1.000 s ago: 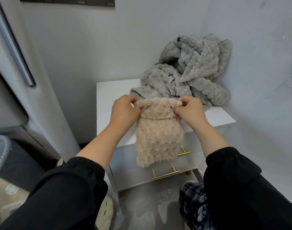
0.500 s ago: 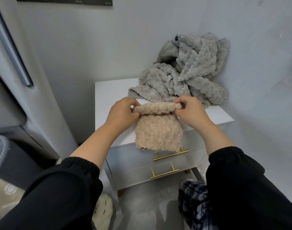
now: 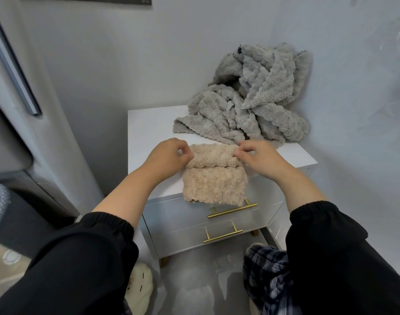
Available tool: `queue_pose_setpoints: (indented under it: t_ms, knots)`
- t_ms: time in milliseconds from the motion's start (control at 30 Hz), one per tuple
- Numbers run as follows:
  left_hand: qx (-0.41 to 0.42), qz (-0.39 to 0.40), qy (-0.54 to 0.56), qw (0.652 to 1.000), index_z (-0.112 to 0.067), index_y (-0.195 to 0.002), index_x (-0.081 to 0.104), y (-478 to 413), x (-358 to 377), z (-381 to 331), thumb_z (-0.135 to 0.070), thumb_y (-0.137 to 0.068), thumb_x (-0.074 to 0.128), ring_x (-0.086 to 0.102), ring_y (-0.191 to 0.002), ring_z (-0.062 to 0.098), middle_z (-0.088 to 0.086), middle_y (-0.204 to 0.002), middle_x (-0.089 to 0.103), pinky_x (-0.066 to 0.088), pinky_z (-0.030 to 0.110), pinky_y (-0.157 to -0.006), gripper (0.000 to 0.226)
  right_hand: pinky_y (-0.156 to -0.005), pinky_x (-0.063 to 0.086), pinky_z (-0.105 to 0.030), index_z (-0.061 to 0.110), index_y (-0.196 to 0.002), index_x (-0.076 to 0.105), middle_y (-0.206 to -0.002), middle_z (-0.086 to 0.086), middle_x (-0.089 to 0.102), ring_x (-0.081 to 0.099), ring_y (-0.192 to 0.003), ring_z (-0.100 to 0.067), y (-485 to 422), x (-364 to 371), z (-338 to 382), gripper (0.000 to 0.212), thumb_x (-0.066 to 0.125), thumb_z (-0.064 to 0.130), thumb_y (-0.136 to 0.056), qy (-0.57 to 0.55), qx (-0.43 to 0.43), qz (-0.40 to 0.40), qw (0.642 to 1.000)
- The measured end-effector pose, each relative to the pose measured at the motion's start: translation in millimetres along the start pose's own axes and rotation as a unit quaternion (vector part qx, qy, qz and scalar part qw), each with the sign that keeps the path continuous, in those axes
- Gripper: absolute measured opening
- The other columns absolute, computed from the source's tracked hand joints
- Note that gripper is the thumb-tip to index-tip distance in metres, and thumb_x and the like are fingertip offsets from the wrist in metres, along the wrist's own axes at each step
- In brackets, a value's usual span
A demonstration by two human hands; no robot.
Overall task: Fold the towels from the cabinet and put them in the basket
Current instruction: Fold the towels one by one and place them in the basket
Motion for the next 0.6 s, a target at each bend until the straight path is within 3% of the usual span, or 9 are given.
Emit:
queue_pose_setpoints:
  t_ms: [100,200,333,400,467,533,600]
  knots:
    - [-0.025,0.020,0.020,0.999,-0.014,-0.095,0.054,1,7,3,-0.024,-0.090,0.061,0.056,-0.098,0.025,0.009,-0.104,0.061,0.043,0.032,-0.076,0.014,-0.085,0.043,-0.031,0.016,-0.089,0.058,-0.109,-0.004,0.062,0.056,-0.106,-0.021,-4,9,-9,0.005,0.062,0.019,-0.090,0.002,0.033,0.013,0.999]
    - [-0.038,0.036,0.040,0.998,-0.015,-0.114,0.047,2,10,4,-0.024,-0.090,0.063,0.052,-0.097,0.023,0.006,-0.103,0.055,0.038,0.027,-0.071,0.031,-0.085,0.039,-0.025,0.021,-0.109,0.050,-0.120,-0.002,0.052,0.052,-0.109,-0.016,-5,12,-12,0.027,0.066,0.016,-0.088,-0.019,0.055,0.030,0.998]
    - [-0.039,0.043,0.041,0.998,-0.019,-0.139,0.039,2,7,2,-0.023,-0.087,0.068,0.049,-0.102,0.018,0.000,-0.111,0.047,0.036,0.025,-0.086,0.060,-0.074,0.043,-0.022,0.020,-0.130,0.047,-0.116,-0.002,0.052,0.055,-0.089,-0.012,-6,9,-7,0.055,0.071,0.009,-0.082,-0.046,0.062,0.039,0.996]
    - [-0.041,0.030,0.042,0.998,-0.018,-0.134,0.049,0,4,1,-0.020,-0.083,0.072,0.051,-0.100,0.016,-0.002,-0.108,0.050,0.038,0.024,-0.086,0.056,-0.073,0.044,-0.023,0.017,-0.126,0.054,-0.102,0.002,0.059,0.056,-0.082,-0.009,-7,6,-4,0.054,0.074,0.005,-0.077,-0.041,0.051,0.033,0.997]
    - [-0.038,0.007,0.050,0.998,-0.013,-0.115,0.064,-1,0,0,-0.016,-0.079,0.074,0.057,-0.097,0.020,0.001,-0.101,0.061,0.042,0.027,-0.080,0.037,-0.072,0.047,-0.027,0.012,-0.111,0.065,-0.093,0.000,0.065,0.059,-0.077,-0.009,-7,6,-2,0.039,0.073,0.002,-0.075,-0.046,0.051,0.036,0.997]
    - [-0.027,-0.024,0.047,0.998,-0.009,-0.101,0.067,0,-4,-3,-0.012,-0.077,0.074,0.057,-0.093,0.020,0.003,-0.096,0.064,0.041,0.028,-0.075,0.025,-0.069,0.051,-0.032,0.005,-0.099,0.068,-0.090,-0.010,0.070,0.061,-0.073,-0.013,-6,3,0,0.025,0.072,-0.001,-0.075,-0.049,0.048,0.018,0.997]
    - [-0.011,-0.063,0.028,0.998,-0.010,-0.095,0.064,-1,-10,-7,-0.009,-0.076,0.073,0.055,-0.091,0.019,0.001,-0.095,0.061,0.040,0.028,-0.074,0.020,-0.067,0.051,-0.031,0.005,-0.090,0.068,-0.083,-0.007,0.069,0.060,-0.071,-0.012,-6,-4,6,0.016,0.071,-0.001,-0.075,-0.057,0.027,-0.029,0.998]
Point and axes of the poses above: each hand's wrist, its own y-axis away from the middle knuckle, its own x-axis out of the palm, z = x × y, the point moved 9 cm from there along -y, towards the middle knuckle
